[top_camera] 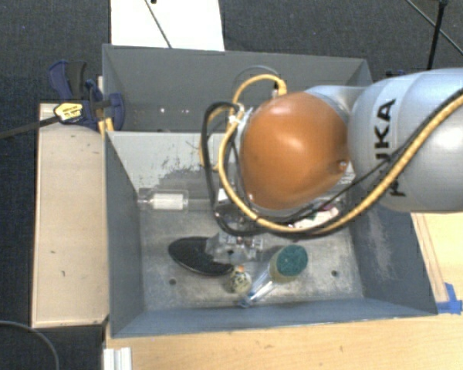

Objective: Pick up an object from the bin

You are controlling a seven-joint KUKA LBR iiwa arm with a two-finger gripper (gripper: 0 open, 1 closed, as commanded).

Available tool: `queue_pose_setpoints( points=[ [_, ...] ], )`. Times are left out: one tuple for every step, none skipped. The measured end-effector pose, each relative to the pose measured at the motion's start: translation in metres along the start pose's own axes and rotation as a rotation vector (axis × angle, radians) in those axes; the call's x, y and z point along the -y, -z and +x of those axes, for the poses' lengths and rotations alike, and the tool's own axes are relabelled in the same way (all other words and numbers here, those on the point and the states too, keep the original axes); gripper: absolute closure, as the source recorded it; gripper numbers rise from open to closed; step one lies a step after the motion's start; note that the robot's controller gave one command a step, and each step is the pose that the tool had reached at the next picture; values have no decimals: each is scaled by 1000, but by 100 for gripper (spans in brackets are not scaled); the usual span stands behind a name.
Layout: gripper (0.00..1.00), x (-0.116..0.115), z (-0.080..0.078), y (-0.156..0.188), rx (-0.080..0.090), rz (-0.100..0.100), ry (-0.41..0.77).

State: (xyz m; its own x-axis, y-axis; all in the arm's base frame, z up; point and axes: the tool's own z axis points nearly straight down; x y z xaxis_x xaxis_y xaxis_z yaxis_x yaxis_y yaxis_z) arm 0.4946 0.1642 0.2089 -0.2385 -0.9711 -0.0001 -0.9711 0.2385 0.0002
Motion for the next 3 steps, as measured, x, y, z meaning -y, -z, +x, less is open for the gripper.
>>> queue_pose_setpoints(
  points=[
    [100,44,-14,-43,3,1,-438],
    [0,44,-14,-42,3,1,-441],
    [0,20,-8,-129,18,6,-488]
  ],
)
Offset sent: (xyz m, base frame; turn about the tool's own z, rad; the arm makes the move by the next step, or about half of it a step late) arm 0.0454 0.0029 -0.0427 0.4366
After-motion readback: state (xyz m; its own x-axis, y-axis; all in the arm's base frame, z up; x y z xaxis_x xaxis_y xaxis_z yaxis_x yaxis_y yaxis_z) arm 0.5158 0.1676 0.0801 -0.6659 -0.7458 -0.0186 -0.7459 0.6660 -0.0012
